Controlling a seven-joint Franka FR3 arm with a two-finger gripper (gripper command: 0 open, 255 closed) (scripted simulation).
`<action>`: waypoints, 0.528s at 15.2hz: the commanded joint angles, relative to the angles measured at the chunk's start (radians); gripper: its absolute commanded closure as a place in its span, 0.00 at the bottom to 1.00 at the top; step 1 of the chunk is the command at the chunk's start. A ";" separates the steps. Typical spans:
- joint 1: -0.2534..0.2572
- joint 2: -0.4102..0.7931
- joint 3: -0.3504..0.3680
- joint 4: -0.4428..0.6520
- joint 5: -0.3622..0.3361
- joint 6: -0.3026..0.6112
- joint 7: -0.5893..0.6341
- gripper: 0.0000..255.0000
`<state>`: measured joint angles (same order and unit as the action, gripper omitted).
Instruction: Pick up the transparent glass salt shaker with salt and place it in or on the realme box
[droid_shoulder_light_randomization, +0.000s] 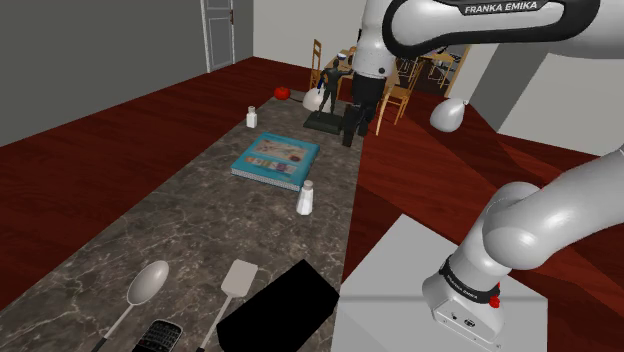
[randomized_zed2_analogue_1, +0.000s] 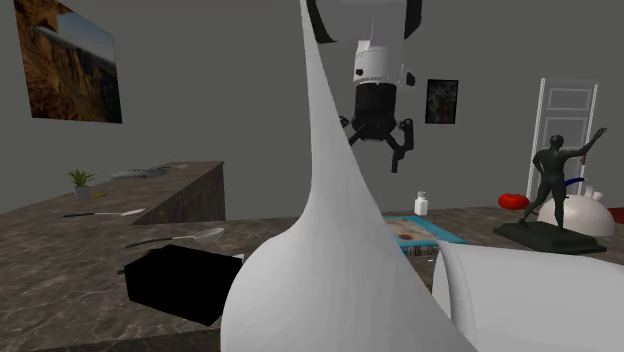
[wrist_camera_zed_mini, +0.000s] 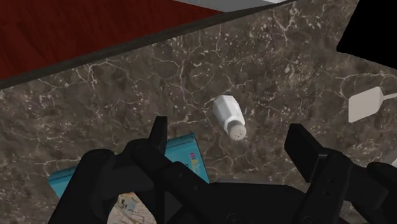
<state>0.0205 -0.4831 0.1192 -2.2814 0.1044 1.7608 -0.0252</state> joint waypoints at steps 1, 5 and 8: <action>0.001 0.079 0.020 0.012 0.000 0.044 0.026 0.00; 0.006 0.229 0.054 0.056 -0.007 0.105 0.079 0.00; 0.010 0.347 0.075 0.099 -0.020 0.143 0.120 0.00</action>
<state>0.0297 -0.1737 0.1884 -2.1890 0.0889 1.8851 0.0827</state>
